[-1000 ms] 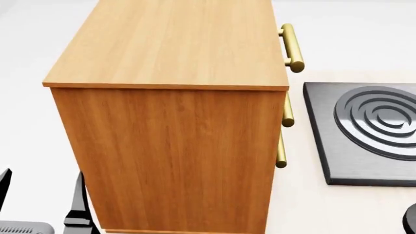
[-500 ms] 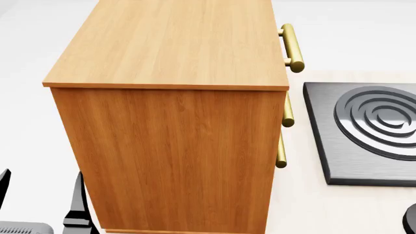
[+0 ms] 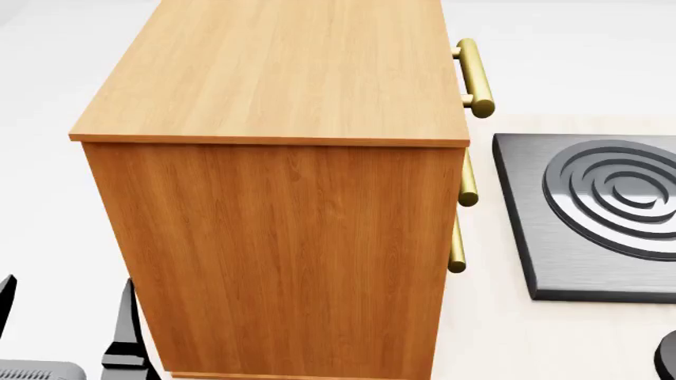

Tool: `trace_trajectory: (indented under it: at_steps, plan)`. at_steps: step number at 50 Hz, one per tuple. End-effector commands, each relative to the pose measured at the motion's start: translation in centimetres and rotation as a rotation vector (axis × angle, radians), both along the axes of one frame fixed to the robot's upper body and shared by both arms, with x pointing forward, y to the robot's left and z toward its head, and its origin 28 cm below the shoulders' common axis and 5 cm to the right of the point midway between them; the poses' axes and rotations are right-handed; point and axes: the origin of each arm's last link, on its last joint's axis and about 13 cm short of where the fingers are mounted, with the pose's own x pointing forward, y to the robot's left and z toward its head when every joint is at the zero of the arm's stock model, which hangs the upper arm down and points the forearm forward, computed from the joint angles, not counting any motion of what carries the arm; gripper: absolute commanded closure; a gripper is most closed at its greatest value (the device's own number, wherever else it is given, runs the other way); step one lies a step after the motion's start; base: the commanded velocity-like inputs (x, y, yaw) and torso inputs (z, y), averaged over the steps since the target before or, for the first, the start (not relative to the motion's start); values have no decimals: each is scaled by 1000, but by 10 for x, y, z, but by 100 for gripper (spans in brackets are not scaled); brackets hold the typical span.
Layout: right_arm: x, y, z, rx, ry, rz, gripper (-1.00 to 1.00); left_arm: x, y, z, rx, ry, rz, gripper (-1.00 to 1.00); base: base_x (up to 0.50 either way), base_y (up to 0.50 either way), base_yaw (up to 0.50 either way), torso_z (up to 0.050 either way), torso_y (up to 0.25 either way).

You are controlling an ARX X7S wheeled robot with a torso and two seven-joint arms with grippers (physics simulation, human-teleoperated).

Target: Put the bowl on the top of the cabinet.

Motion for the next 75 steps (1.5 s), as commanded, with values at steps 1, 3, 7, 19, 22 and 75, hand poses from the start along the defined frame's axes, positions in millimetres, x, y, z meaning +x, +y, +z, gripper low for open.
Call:
trace_trajectory:
  at_steps: [1, 3, 7, 19, 22, 75]
  plan:
    - [0, 0, -2, 0, 5, -3, -100, 0, 0, 0, 0, 1, -1, -100, 0, 0, 0, 0, 0]
    - [0, -1, -3, 1, 6, -4, -100, 0, 0, -1, 0, 3, 0, -100, 0, 0, 0, 0, 0]
    - [0, -1, -3, 1, 6, -4, -100, 0, 0, 0, 0, 0, -1, -100, 0, 0, 0, 0, 0]
    - [0, -2, -5, 4, 8, -9, -100, 1, 0, -1, -1, 1, 0, -100, 0, 0, 0, 0, 0]
    - [1, -2, -5, 3, 9, -9, -100, 0, 0, -1, -1, 2, -1, -100, 0, 0, 0, 0, 0]
    - [22, 32, 97, 6, -181, 150, 100, -1, 3, -4, -8, 7, 10, -100, 0, 0, 0, 0, 0]
